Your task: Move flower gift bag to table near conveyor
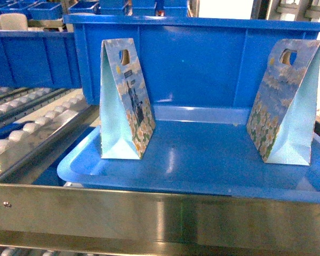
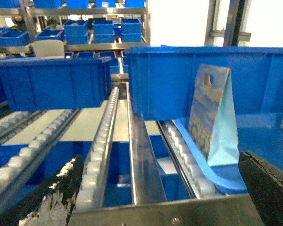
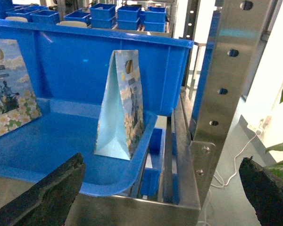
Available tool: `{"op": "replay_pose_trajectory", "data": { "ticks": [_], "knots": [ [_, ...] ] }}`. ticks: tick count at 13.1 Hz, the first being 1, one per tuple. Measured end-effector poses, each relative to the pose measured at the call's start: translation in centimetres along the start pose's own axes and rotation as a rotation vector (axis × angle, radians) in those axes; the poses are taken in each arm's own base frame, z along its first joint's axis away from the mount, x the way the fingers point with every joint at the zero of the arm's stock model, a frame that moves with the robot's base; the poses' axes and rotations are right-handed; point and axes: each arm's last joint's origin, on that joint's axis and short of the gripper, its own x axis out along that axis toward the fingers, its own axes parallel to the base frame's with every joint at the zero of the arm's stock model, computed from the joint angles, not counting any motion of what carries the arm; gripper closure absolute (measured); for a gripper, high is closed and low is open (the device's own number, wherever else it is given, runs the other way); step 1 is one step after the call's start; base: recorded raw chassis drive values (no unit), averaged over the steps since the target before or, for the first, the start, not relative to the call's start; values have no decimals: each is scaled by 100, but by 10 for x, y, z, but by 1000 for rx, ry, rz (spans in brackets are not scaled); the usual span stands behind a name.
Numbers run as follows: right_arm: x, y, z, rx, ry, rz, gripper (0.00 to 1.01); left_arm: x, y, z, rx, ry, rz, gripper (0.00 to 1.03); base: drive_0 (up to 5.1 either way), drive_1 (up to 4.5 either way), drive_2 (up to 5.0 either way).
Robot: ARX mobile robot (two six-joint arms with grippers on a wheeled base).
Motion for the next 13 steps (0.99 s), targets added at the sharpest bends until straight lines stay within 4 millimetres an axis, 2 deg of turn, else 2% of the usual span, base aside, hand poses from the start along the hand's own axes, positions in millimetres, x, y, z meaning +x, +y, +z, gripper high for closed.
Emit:
{"op": "replay_pose_trajectory", "data": {
  "ticks": [3,8,9,13],
  "knots": [
    [20,4,22,5,-43,31,3,22,1,23,-20,-58,-34,5,0,0,0],
    [83,25,52,-5,-32,89,3,84,1,48,-53,-56,-115,5,0,0,0],
    [91,28,50,-17,-13,51,3,90,-2,48,-39,-44,-132,5,0,0,0],
    [91,30,51,-38,8,47,3,90,-2,48,-21,-46,-133,5,0,0,0]
  ]
}}
